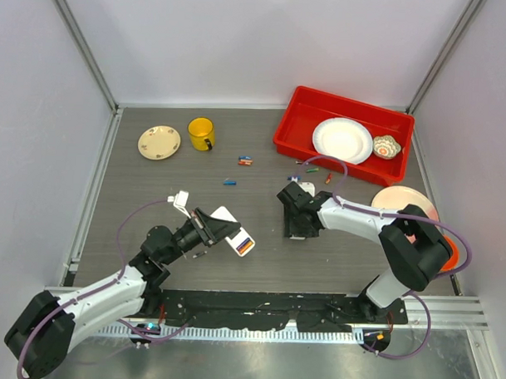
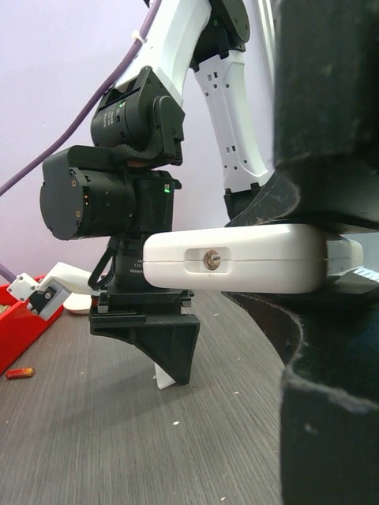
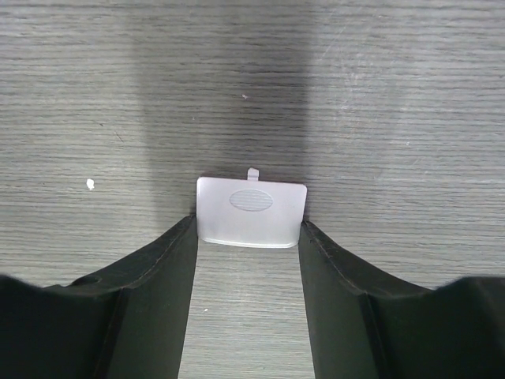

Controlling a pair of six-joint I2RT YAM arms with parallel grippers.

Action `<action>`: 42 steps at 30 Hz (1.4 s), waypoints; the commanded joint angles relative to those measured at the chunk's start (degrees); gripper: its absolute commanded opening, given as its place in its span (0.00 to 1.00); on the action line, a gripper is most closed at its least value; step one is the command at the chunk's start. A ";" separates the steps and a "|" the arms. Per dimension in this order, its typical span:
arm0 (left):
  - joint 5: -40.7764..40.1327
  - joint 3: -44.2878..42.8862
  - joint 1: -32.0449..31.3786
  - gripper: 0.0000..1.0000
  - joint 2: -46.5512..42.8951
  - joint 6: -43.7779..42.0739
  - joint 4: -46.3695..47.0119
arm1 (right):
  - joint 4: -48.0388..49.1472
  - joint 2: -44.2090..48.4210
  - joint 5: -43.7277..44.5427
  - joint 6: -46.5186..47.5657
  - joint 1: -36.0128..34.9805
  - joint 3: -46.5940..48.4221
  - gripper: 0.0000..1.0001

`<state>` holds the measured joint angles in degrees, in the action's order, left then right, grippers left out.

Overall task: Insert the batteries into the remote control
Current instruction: Pick up the battery cover at the center of the board.

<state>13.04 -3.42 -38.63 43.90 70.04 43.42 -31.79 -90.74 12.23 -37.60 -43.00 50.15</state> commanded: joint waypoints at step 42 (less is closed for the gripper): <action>-2.75 -10.47 -6.62 0.00 25.00 2.12 14.94 | -42.92 4.52 -13.11 21.61 -19.49 36.60 0.01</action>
<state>12.75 -11.81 -43.29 67.64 71.83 53.84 -74.30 -86.02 -1.58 -17.19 -62.11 84.29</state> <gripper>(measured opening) 0.255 0.556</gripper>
